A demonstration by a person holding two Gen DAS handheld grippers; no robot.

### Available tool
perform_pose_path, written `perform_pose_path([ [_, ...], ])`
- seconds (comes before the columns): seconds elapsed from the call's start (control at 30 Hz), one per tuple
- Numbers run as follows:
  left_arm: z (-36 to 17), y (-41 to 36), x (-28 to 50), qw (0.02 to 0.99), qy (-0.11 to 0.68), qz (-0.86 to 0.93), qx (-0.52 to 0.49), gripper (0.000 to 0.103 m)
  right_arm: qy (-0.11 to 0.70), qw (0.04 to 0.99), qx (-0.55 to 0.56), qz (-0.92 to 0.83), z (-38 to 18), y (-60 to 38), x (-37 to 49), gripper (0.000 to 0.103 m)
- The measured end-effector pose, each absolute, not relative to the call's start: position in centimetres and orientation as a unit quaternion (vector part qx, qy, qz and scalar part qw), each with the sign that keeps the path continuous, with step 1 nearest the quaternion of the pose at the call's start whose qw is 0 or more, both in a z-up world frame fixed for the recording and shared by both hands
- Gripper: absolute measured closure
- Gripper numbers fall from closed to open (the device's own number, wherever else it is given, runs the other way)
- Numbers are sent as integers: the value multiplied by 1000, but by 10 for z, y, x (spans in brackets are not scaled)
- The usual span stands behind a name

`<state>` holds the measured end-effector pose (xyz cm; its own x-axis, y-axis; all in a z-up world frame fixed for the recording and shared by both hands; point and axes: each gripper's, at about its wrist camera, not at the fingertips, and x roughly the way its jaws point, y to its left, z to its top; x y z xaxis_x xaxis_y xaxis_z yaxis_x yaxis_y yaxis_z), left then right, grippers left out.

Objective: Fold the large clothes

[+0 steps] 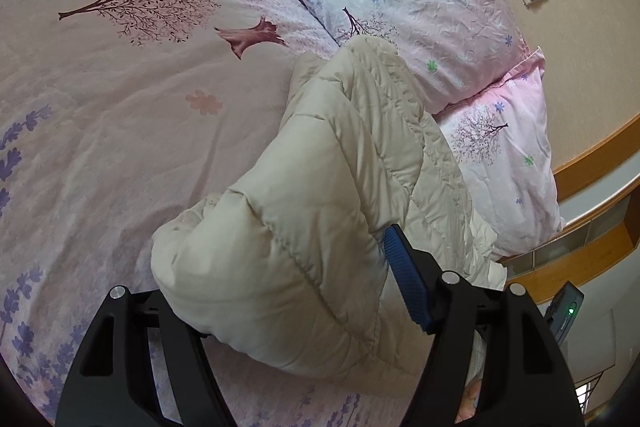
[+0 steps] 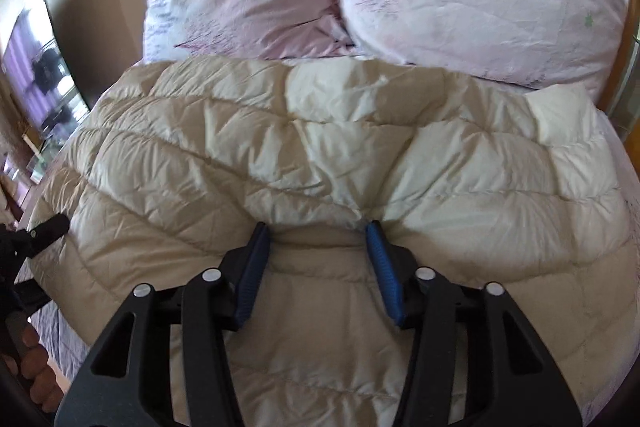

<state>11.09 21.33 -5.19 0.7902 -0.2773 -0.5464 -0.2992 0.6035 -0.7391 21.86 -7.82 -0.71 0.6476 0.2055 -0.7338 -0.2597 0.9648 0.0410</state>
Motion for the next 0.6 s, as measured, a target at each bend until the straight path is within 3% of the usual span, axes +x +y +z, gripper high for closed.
perform_pose_path([
  [0.07, -53, 214, 112, 834, 321, 9, -449, 34, 396, 910, -25, 121, -4, -86, 217, 61],
  [0.13, -53, 214, 113, 834, 317, 9, -452, 41, 407, 905, -34, 120, -8, -87, 220, 63],
  [0.3, -37, 206, 119, 855, 294, 1, -427, 69, 415, 899, -72, 117, -22, -73, 224, 62],
  [0.37, -23, 199, 122, 870, 282, -10, -404, 74, 416, 899, -77, 115, -25, -70, 225, 62],
  [0.6, 35, 166, 123, 915, 201, -91, -337, 77, 423, 895, -78, 119, -28, -70, 230, 61],
])
